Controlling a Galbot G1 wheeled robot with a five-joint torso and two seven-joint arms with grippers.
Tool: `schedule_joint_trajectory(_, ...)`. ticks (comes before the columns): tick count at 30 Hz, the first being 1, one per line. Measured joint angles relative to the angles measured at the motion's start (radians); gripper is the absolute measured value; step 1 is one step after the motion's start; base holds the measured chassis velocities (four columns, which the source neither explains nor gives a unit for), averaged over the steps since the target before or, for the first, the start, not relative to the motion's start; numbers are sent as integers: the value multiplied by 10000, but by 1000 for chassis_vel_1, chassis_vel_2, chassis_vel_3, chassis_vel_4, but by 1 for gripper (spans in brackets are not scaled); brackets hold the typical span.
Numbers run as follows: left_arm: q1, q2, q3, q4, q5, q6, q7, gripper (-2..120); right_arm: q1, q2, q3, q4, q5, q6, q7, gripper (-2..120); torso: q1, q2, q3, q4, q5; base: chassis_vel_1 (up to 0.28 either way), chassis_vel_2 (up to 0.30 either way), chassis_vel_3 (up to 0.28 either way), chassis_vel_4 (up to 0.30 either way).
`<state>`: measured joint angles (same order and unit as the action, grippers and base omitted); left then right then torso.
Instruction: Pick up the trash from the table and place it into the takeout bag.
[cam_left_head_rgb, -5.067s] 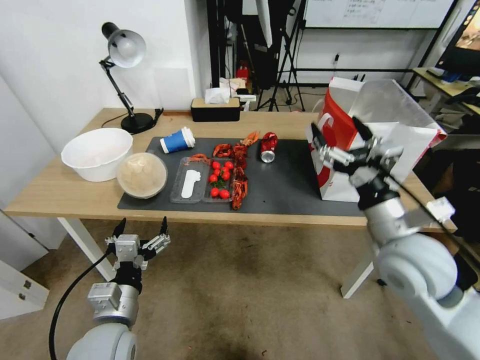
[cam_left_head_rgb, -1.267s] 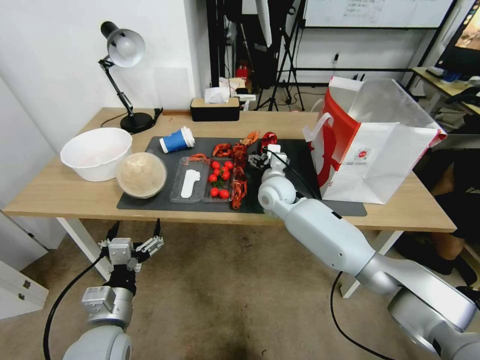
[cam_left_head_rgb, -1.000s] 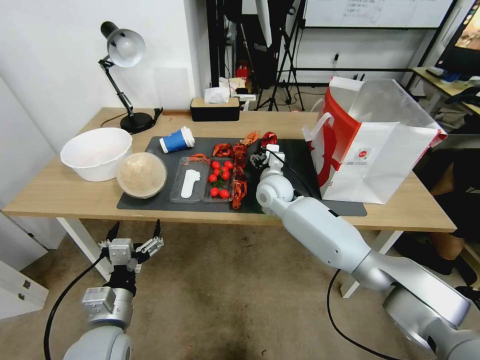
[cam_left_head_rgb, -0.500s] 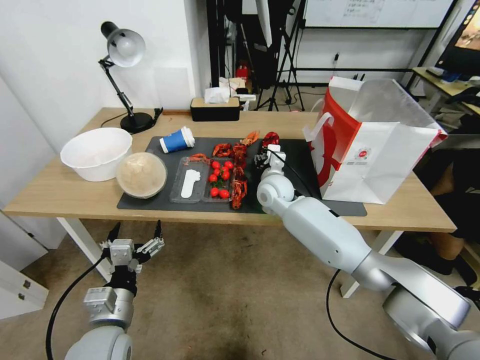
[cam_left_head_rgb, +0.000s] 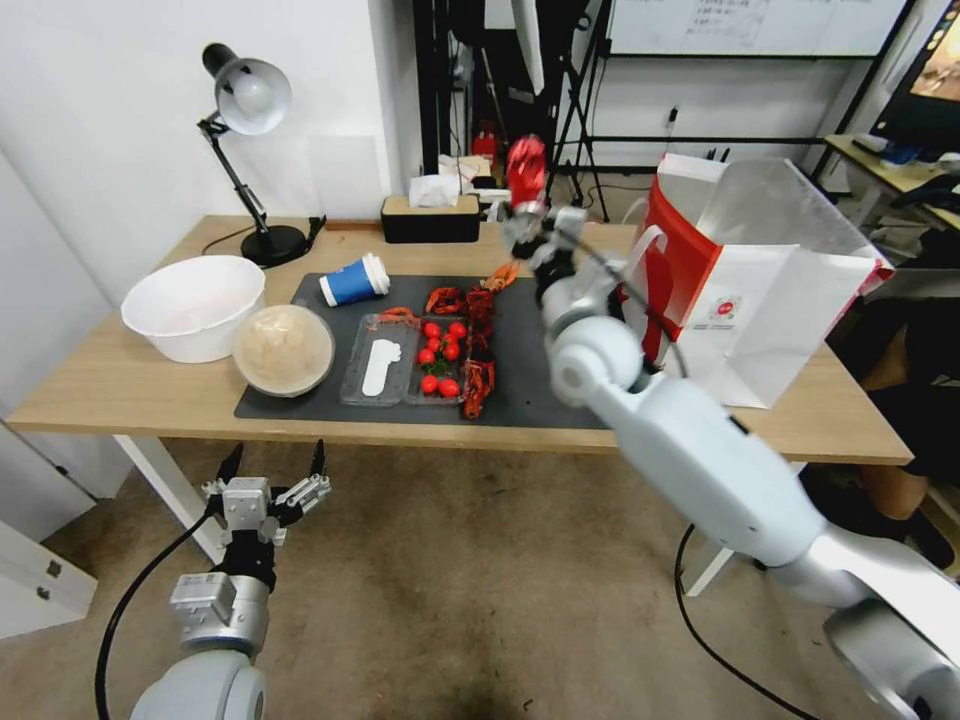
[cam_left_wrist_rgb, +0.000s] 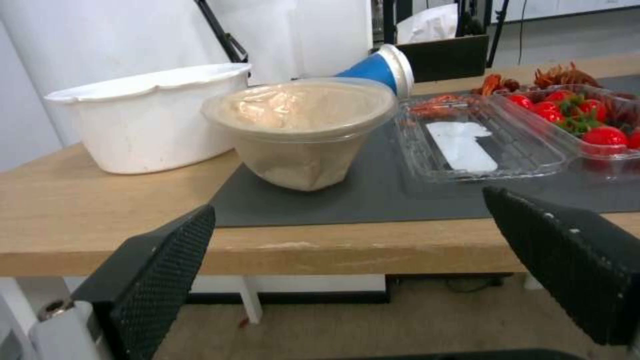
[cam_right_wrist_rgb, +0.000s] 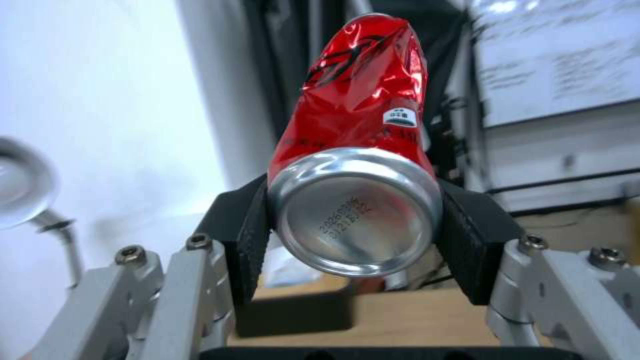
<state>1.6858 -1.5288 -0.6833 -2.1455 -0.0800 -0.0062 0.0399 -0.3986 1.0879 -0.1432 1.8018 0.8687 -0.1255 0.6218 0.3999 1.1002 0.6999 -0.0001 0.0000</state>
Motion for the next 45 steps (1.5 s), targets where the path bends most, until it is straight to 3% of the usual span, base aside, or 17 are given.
schedule_joint_trajectory(8, 14, -9, 91, 3, 139, 8, 3, 100, -218, -1113, 1714, 1102, -117, -1953, 1587, 52, 0, 0, 0, -1, 2, 0, 0, 0, 0)
schedule_joint_trajectory(20, 43, -6, 199, -3, 254, 10, 18, 100, -1063, -1845, 2879, 1541, 450, -3329, 3048, 52, -1, 0, 1, 0, 2, 0, 0, 0, 0)
schedule_joint_trajectory(22, 75, 20, 205, -31, 263, 10, 21, 100, -1219, -1902, 3017, 1582, 665, -3501, 3137, 57, 0, -1, 1, 0, 1, 0, 0, 0, 0)
schedule_joint_trajectory(32, 150, 62, 213, -107, 416, -43, 24, 100, -1430, -1987, 3370, 1895, 993, -3472, 3273, 91, 3, -3, 2, 1, 0, 0, 0, 0, 0)
schedule_joint_trajectory(34, 163, 76, 215, -150, 419, -47, 25, 100, -1473, -2062, 3469, 2118, 1095, -2873, 2933, 97, 3, -3, 2, 1, 1, 0, 0, 0, 0)
schedule_joint_trajectory(35, 163, 76, 215, -150, 419, -47, 25, 100, -1473, -2062, 3469, 2118, 1095, -2873, 2933, 97, 3, -3, 2, 1, 1, 0, 0, 0, 0)
schedule_joint_trajectory(39, 181, 83, 255, -223, 421, -47, 28, 100, -2032, -2440, 3954, 3059, 1402, -1120, 993, 100, 2, -2, 1, 3, -3, 0, 0, 0, 0)
schedule_joint_trajectory(45, 186, 88, 259, -234, 421, -47, 29, 100, -2310, -2553, 4116, 3244, 1404, -779, 486, 100, 2, -2, 1, 3, -3, 0, 0, 0, 0)
